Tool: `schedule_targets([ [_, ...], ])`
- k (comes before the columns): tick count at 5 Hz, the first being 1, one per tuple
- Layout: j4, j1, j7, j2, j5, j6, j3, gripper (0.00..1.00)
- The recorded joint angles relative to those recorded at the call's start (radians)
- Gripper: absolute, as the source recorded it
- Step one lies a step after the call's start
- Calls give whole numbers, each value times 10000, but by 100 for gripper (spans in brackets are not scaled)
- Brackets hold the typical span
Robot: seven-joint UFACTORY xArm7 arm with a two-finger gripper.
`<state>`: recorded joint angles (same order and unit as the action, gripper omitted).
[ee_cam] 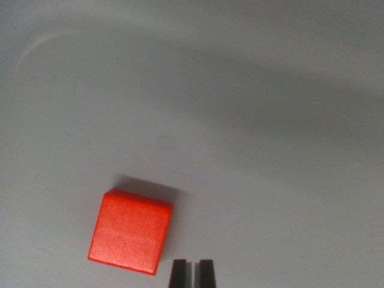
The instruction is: Reach red block
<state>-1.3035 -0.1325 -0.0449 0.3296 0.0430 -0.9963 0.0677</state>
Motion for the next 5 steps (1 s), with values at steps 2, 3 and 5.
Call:
schedule_targets([
  [2, 215, -67, -8, 220, 9, 427, 53, 0],
  [3, 413, -128, -14, 424, 18, 823, 103, 0],
  [5, 587, -182, -21, 602, 26, 1168, 146, 0],
])
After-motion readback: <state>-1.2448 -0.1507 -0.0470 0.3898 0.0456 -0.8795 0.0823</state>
